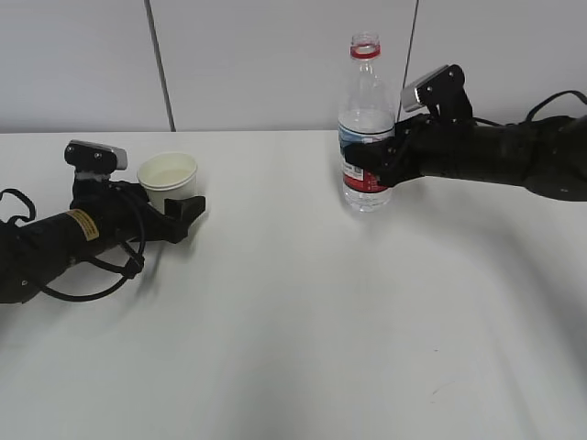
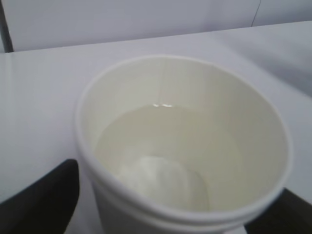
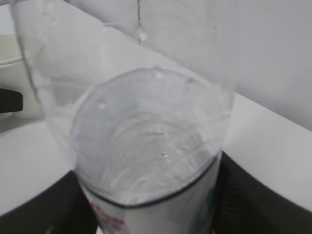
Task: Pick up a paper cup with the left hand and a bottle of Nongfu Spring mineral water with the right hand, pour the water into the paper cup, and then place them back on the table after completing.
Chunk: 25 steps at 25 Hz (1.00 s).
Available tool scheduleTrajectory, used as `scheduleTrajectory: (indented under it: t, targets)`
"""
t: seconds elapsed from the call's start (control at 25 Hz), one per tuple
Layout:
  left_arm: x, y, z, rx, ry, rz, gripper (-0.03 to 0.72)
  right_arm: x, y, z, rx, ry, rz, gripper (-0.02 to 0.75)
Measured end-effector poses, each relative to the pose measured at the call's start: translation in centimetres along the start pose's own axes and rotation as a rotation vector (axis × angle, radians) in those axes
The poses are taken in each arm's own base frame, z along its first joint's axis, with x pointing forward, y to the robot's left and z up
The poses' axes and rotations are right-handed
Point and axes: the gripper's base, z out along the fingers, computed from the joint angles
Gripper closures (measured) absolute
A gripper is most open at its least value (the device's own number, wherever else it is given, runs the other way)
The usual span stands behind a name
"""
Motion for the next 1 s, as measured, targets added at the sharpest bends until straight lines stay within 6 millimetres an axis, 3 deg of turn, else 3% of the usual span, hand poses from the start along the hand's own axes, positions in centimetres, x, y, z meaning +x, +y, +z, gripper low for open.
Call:
scheduleTrajectory:
  t: [0.48,1.0]
  targets:
    - [-1.0,-0.3,-0.5,0.0,-0.016,0.009,0.095,3.0,0.2,1.2,-0.026,-0.01,0.093,0.301]
    - [-1.1,-0.4,-0.6,0.007,-0.015,0.016,0.096,3.3,0.1,1.5,-0.019,-0.04,0.119,0.301]
